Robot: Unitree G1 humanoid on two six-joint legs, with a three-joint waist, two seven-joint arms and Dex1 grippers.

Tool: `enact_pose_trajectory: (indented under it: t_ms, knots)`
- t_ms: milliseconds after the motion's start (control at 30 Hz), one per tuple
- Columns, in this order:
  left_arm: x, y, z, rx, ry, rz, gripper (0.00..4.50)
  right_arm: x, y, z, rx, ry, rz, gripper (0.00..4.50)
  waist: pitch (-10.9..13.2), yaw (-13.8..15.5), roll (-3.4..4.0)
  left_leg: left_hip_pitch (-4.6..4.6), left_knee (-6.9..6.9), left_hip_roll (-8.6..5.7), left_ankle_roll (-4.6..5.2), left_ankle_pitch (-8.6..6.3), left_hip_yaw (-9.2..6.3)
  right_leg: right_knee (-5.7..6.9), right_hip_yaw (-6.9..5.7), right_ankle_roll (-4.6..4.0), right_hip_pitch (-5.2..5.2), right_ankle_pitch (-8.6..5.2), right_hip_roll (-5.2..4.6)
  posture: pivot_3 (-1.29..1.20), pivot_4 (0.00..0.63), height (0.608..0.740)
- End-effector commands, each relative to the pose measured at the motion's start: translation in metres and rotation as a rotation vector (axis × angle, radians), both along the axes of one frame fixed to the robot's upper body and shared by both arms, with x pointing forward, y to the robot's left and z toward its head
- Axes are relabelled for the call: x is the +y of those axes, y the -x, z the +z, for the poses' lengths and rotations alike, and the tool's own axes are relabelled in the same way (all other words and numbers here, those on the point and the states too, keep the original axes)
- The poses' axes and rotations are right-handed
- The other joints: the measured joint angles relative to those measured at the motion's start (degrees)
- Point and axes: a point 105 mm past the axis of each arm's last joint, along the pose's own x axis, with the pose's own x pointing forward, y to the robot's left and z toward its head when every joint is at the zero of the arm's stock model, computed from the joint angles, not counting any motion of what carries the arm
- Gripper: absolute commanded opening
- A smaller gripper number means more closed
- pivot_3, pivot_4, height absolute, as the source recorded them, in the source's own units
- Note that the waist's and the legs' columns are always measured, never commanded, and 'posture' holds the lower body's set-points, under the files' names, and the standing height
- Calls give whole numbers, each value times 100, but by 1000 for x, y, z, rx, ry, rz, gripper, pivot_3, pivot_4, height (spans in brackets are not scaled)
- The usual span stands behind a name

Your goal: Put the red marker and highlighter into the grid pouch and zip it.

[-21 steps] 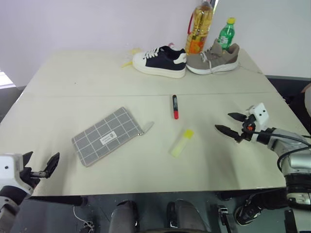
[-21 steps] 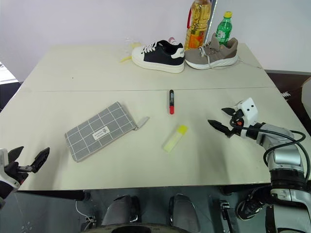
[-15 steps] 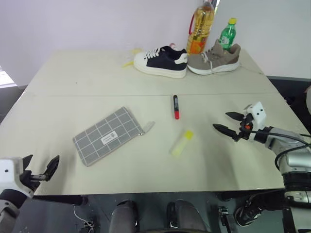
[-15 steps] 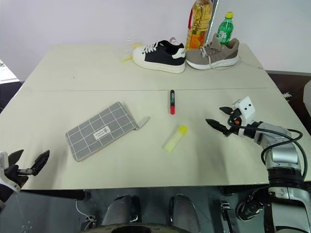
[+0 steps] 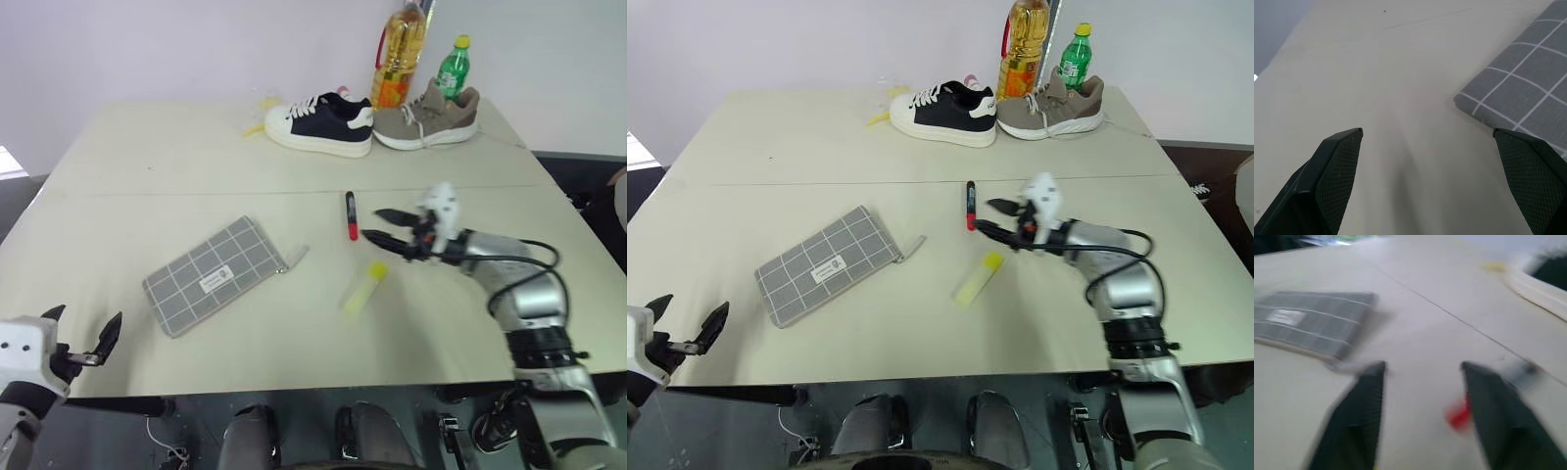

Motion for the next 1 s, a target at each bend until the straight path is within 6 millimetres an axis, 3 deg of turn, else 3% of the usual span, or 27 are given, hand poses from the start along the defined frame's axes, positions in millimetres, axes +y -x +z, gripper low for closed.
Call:
enact_pose_trajectory:
  t_ms: [33, 67, 133, 300, 533, 733, 1000]
  knots:
    - [-4, -3, 2, -1, -89, -46, 4500, 31, -2, 8, -58, 20, 28, 551, 0, 18, 1, -3, 1, -2, 0, 0, 1, 0, 0, 0, -2, 0, -3, 0, 150, 705]
    - [-6, -3, 0, 8, -123, -65, 4500, 52, -6, 6, -32, -2, 19, 29, 0, 10, 0, -5, 2, -5, 1, 0, 1, 0, 0, 0, -4, 0, -6, 0, 150, 705]
    - [-8, -3, -3, 26, -179, -96, 4500, 87, -10, -3, 11, 1, 2, 29, 0, -27, 0, -6, 3, -4, 1, 0, 3, 4, 0, 1, -8, 1, -7, 0, 150, 705]
    - [-13, -1, -7, 44, -253, -157, 4500, 128, -5, -27, 73, 73, 14, 29, -2, -8, -3, -11, 1, 4, -3, -2, 2, 10, -1, 9, -15, 8, 4, 0, 150, 705]
    - [-19, -1, -9, 79, -371, -256, 4500, 131, -13, -62, 193, 202, -81, 29, -3, -27, -3, -13, 6, -3, -3, -4, 6, 10, -1, -3, -17, 1, -10, 0, 150, 705]
    - [-27, -9, -13, 104, -554, -414, 4500, 132, -9, -65, 236, 191, -65, 29, -4, -14, -4, -12, 2, 0, -3, -4, 6, 10, -1, 0, -18, 2, -9, 0, 150, 705]
    - [-57, -45, -10, -48, -840, -674, 4500, 135, -6, -63, 231, 190, -46, 29, -7, -7, -2, -11, 0, -2, -4, -4, 12, 11, -2, 4, -18, 4, -11, 0, 150, 705]
